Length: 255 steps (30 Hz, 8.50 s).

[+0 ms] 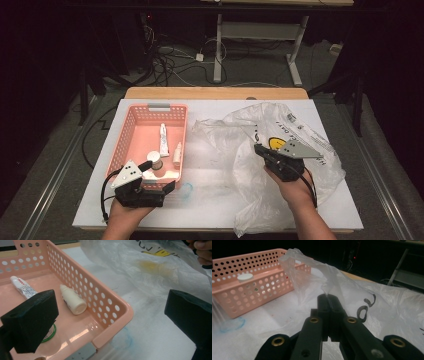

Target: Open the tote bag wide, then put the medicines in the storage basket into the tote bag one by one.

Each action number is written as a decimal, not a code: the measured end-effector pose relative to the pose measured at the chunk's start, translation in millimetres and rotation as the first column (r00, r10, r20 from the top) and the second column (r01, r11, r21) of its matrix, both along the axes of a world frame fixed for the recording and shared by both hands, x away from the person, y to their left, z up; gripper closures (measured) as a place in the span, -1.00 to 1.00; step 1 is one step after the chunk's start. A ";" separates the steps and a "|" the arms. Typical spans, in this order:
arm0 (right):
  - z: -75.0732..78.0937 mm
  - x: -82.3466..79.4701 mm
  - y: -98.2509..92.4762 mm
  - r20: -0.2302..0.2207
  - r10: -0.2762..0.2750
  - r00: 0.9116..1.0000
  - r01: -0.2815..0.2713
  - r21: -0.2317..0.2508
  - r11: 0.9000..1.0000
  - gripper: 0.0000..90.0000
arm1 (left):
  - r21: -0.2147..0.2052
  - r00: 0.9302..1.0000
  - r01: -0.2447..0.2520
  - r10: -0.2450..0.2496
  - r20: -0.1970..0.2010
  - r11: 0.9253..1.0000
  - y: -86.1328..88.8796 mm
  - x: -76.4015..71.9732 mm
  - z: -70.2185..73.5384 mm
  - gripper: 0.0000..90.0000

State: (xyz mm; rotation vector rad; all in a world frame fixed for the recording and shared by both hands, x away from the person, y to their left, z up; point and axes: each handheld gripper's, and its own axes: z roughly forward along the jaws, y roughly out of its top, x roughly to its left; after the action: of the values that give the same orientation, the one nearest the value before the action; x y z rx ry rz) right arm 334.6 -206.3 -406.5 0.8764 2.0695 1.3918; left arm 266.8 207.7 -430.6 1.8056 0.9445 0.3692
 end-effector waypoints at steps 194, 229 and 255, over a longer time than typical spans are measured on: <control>4.9 -5.4 -13.4 0.049 0.046 0.998 -0.049 0.062 0.997 1.00 | 0.131 0.970 -0.208 0.221 -0.099 0.969 36.6 95.9 28.8 0.52; 7.2 -7.4 -13.0 0.062 0.050 0.997 -0.054 0.064 0.997 1.00 | 0.057 1.000 -0.008 0.009 -0.022 0.998 -31.7 53.9 49.4 0.52; 12.9 -9.5 -15.5 0.076 0.047 0.996 -0.052 0.078 0.996 1.00 | 0.060 0.981 0.192 -0.190 -0.030 0.980 -128.2 43.9 33.9 0.52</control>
State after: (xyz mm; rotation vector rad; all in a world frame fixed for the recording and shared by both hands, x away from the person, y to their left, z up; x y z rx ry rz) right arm 325.1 -221.7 -393.6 0.7984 2.0049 1.5196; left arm 310.7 79.5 -396.7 1.9432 0.7753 0.2587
